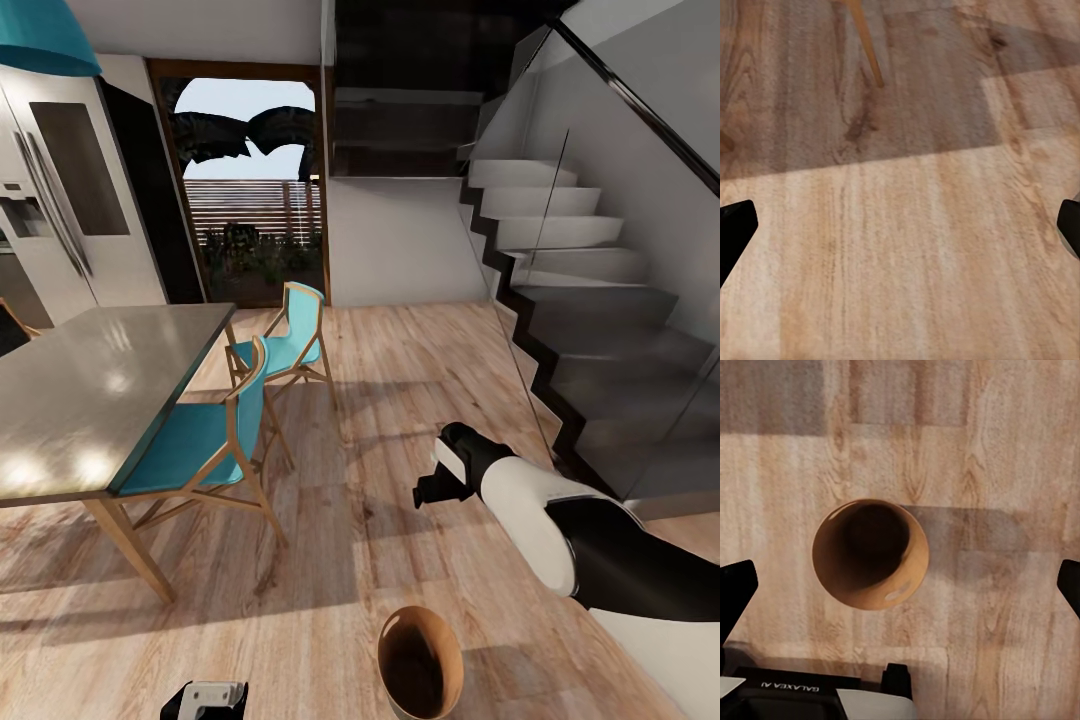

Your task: Put the three can of soda from the living room inside the tash can in the kitchen.

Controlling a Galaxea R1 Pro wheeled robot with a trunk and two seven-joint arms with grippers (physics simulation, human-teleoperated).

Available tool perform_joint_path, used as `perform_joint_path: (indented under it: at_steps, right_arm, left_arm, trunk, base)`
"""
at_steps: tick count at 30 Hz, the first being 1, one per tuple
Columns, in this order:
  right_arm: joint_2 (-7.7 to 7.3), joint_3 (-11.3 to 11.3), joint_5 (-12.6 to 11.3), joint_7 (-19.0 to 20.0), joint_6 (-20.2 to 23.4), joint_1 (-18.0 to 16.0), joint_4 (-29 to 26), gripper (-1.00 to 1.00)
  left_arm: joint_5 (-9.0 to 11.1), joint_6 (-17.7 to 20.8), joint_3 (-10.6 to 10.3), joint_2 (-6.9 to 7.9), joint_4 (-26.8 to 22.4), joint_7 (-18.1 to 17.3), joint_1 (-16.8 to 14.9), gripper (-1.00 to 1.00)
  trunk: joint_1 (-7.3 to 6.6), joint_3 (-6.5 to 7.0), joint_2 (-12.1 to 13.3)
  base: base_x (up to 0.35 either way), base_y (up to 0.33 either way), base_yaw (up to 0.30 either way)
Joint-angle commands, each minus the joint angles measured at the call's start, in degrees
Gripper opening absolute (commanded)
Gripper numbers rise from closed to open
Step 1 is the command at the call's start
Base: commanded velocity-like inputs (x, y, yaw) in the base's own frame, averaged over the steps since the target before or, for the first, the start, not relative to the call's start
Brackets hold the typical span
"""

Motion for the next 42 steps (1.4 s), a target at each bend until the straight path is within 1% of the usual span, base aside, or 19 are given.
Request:
perform_joint_path:
  at_steps: [1, 23, 34, 42]
  right_arm:
    - [0.0, -0.01, -0.01, 0.0, 0.0, 0.02, 0.0, 1.0]
    - [-0.21, -0.27, 0.26, -0.7, -0.31, 1.19, -0.94, 1.0]
    - [-0.23, -0.18, 0.41, -0.73, -0.49, 2.16, -1.07, 1.0]
    - [-0.18, -0.07, 0.46, -0.7, -0.53, 2.79, -1.08, 1.0]
  left_arm:
    - [0.0, -0.03, 0.0, 0.0, 0.0, 0.0, 0.0, 1.0]
    - [-0.09, -0.05, -0.09, -0.01, 0.09, 0.08, 0.0, 1.0]
    - [-0.09, -0.03, -0.02, -0.01, 0.09, 0.08, 0.0, 1.0]
    - [-0.08, 0.03, 0.01, -0.01, 0.09, 0.08, 0.0, 1.0]
  trunk:
    - [0.0, 0.0, 0.0]
    - [0.0, 0.0, 0.0]
    - [0.0, 0.0, 0.0]
    - [0.0, 0.0, 0.0]
  base:
    - [0.0, 0.0, 0.0]
    - [0.0, 0.0, 0.012]
    - [0.0, 0.014, 0.174]
    - [0.0, 0.163, 0.222]
